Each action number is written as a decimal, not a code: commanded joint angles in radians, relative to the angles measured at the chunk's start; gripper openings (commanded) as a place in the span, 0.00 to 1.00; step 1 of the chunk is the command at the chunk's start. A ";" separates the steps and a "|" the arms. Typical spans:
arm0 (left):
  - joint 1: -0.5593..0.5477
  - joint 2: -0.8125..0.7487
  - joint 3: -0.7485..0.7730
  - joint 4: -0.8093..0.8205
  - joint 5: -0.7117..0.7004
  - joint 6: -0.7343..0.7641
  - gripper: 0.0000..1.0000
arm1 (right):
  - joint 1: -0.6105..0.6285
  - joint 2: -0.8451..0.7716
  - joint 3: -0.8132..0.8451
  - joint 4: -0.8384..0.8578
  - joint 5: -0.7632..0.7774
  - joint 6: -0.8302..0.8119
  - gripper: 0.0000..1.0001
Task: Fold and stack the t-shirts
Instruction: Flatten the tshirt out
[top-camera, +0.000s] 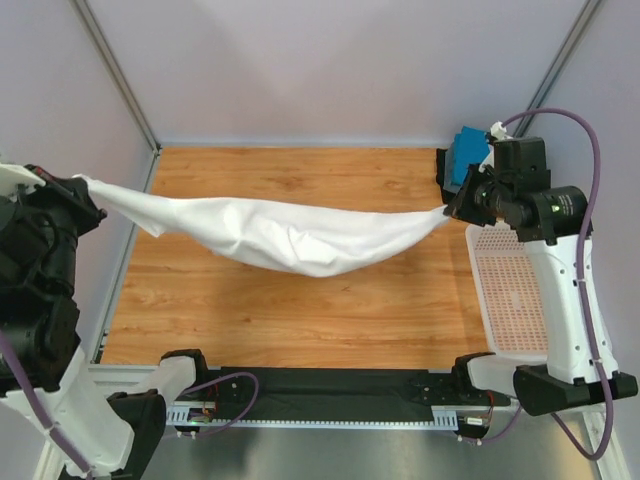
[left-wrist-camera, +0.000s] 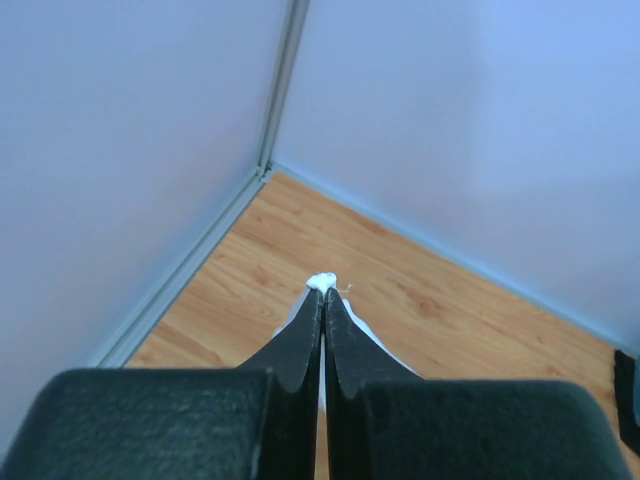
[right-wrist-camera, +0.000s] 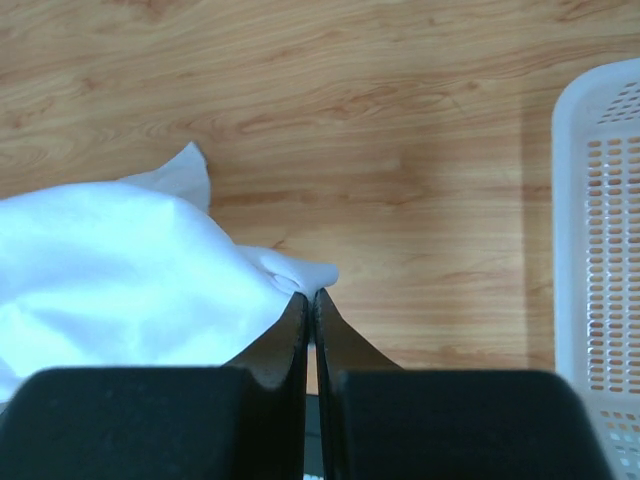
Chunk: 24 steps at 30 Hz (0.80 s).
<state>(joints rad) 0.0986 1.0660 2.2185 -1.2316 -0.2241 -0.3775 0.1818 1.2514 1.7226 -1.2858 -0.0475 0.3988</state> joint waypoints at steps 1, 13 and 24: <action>0.003 -0.004 0.024 -0.089 -0.108 0.035 0.00 | 0.004 -0.044 0.077 -0.184 -0.147 -0.015 0.01; 0.004 0.081 -0.300 0.071 0.094 -0.087 0.00 | 0.004 -0.074 -0.293 -0.035 -0.083 0.041 0.00; 0.003 0.180 -0.798 0.325 0.059 -0.185 0.00 | 0.010 0.486 -0.194 0.319 0.024 -0.008 0.00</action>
<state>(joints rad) 0.0986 1.2892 1.4578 -1.0306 -0.1238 -0.5201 0.1856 1.6382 1.4147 -1.1049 -0.0582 0.4198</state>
